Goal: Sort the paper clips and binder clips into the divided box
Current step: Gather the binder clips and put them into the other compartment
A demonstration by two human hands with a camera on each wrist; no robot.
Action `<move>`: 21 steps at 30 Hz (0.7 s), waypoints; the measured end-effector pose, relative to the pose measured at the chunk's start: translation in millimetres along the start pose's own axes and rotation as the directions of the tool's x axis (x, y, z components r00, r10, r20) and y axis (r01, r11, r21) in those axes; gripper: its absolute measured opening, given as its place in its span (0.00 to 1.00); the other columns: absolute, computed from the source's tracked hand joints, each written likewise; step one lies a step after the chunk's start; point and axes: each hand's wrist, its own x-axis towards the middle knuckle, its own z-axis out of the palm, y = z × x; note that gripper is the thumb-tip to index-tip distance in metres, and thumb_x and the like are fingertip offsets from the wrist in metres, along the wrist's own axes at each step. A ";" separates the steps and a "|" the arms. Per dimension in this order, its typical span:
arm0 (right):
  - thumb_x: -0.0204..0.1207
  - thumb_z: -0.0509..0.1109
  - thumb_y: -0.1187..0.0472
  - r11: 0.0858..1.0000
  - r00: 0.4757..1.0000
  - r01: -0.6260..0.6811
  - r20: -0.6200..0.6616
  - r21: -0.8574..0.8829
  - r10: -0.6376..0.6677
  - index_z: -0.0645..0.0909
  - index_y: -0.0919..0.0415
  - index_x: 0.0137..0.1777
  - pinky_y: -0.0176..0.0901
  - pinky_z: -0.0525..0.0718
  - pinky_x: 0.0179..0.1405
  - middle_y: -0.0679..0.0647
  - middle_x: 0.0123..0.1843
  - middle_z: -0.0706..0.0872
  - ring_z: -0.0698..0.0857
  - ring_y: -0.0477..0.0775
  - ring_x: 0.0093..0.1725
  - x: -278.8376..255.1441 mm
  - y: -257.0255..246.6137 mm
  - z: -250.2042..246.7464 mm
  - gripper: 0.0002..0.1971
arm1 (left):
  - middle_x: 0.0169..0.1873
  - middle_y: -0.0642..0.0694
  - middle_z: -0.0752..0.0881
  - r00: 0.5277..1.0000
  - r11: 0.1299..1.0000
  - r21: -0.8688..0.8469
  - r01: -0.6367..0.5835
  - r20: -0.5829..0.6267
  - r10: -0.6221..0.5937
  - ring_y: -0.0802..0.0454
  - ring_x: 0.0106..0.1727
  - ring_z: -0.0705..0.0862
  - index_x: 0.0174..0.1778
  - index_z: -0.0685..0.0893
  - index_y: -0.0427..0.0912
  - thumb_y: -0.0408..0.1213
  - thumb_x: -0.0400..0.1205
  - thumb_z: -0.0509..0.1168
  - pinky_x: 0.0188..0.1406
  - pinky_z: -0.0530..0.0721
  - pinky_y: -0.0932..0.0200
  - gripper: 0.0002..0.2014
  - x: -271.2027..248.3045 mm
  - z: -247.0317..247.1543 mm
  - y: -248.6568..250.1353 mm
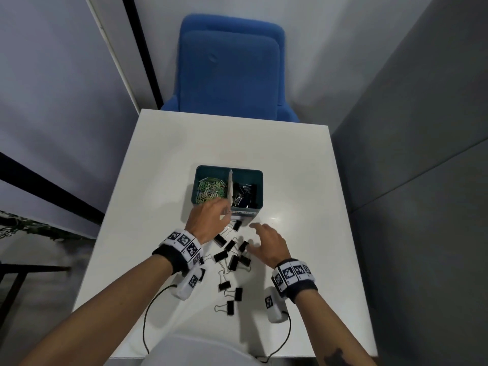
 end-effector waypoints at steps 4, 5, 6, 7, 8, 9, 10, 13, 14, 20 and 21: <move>0.72 0.76 0.50 0.991 0.972 0.015 0.235 -0.134 0.017 0.62 0.50 0.79 0.53 0.81 0.57 0.58 0.71 0.72 0.74 0.60 0.67 -7.7 8.8 21.0 0.38 | 0.66 0.48 0.76 0.941 0.982 0.170 0.085 0.309 -0.135 0.52 0.55 0.82 0.68 0.73 0.48 0.53 0.78 0.69 0.47 0.82 0.57 0.25 -51.9 21.0 -41.5; 0.71 0.76 0.52 0.988 0.967 0.029 0.253 -0.154 0.011 0.61 0.49 0.79 0.53 0.82 0.56 0.58 0.72 0.69 0.73 0.61 0.67 -10.3 8.3 25.0 0.39 | 0.71 0.46 0.70 0.905 0.971 0.211 0.109 0.384 -0.185 0.48 0.60 0.80 0.73 0.68 0.49 0.56 0.75 0.71 0.50 0.81 0.53 0.34 -65.1 27.8 -51.2; 0.70 0.77 0.55 0.984 0.965 0.051 0.262 -0.168 -0.005 0.59 0.48 0.80 0.54 0.83 0.55 0.58 0.74 0.67 0.72 0.61 0.68 -12.3 7.9 29.4 0.41 | 0.75 0.44 0.64 0.870 0.965 0.228 0.133 0.440 -0.224 0.45 0.65 0.77 0.77 0.62 0.50 0.57 0.71 0.73 0.54 0.80 0.51 0.41 -77.9 35.1 -60.7; 0.69 0.78 0.57 0.981 0.963 0.072 0.269 -0.181 -0.021 0.56 0.47 0.81 0.54 0.84 0.54 0.57 0.76 0.64 0.70 0.61 0.69 -13.9 6.9 34.2 0.44 | 0.79 0.42 0.57 0.838 0.963 0.225 0.149 0.488 -0.244 0.43 0.71 0.72 0.80 0.56 0.51 0.57 0.69 0.74 0.58 0.79 0.49 0.48 -89.6 42.3 -68.8; 0.68 0.79 0.58 0.976 0.961 0.093 0.275 -0.195 -0.036 0.54 0.46 0.82 0.53 0.85 0.53 0.57 0.77 0.61 0.68 0.62 0.70 -14.5 5.5 39.2 0.48 | 0.82 0.41 0.50 0.813 0.964 0.220 0.149 0.528 -0.246 0.42 0.75 0.67 0.82 0.50 0.53 0.55 0.68 0.75 0.63 0.77 0.48 0.52 -100.1 49.0 -75.4; 0.67 0.78 0.60 0.971 0.960 0.109 0.277 -0.211 -0.048 0.52 0.45 0.83 0.52 0.85 0.51 0.57 0.79 0.59 0.66 0.63 0.71 -14.9 3.0 44.1 0.49 | 0.83 0.42 0.44 0.799 0.967 0.215 0.135 0.554 -0.234 0.42 0.79 0.63 0.83 0.46 0.54 0.52 0.70 0.75 0.66 0.76 0.48 0.53 -108.6 54.8 -79.8; 0.68 0.77 0.63 0.966 0.961 0.124 0.271 -0.225 -0.060 0.52 0.45 0.83 0.50 0.84 0.49 0.57 0.81 0.56 0.65 0.63 0.72 -15.1 0.2 49.6 0.48 | 0.83 0.42 0.41 0.799 0.971 0.210 0.115 0.562 -0.216 0.43 0.80 0.60 0.84 0.44 0.55 0.50 0.73 0.74 0.67 0.75 0.48 0.52 -115.1 60.4 -82.2; 0.69 0.70 0.72 0.960 0.973 0.145 0.211 -0.241 -0.094 0.58 0.47 0.81 0.47 0.80 0.41 0.58 0.80 0.59 0.68 0.63 0.70 -17.1 -7.5 65.0 0.42 | 0.83 0.41 0.48 0.864 0.981 0.176 0.083 0.477 -0.159 0.42 0.74 0.69 0.83 0.54 0.51 0.41 0.78 0.71 0.60 0.80 0.49 0.41 -124.5 73.4 -78.3; 0.69 0.69 0.73 0.959 0.976 0.150 0.189 -0.239 -0.106 0.61 0.48 0.79 0.48 0.81 0.40 0.59 0.77 0.62 0.69 0.63 0.68 -17.7 -9.3 69.1 0.40 | 0.80 0.40 0.56 0.898 0.986 0.154 0.066 0.422 -0.126 0.42 0.67 0.76 0.80 0.62 0.49 0.39 0.76 0.72 0.52 0.84 0.49 0.37 -125.5 76.6 -75.0; 0.71 0.68 0.71 0.981 0.992 0.117 0.066 -0.155 -0.108 0.77 0.57 0.60 0.47 0.74 0.31 0.59 0.58 0.75 0.80 0.62 0.50 -18.1 -11.4 76.9 0.18 | 0.43 0.46 0.78 0.932 0.978 0.208 -0.029 0.360 -0.049 0.48 0.24 0.81 0.47 0.81 0.45 0.41 0.62 0.81 0.12 0.77 0.57 0.21 -115.5 83.2 -58.7; 0.72 0.68 0.71 0.984 0.993 0.110 0.052 -0.141 -0.104 0.78 0.60 0.55 0.46 0.71 0.29 0.60 0.54 0.77 0.81 0.63 0.44 -18.1 -11.2 77.0 0.13 | 0.41 0.47 0.79 0.934 0.976 0.217 -0.024 0.354 -0.056 0.47 0.23 0.80 0.44 0.82 0.44 0.43 0.62 0.81 0.12 0.77 0.56 0.19 -112.8 83.0 -57.5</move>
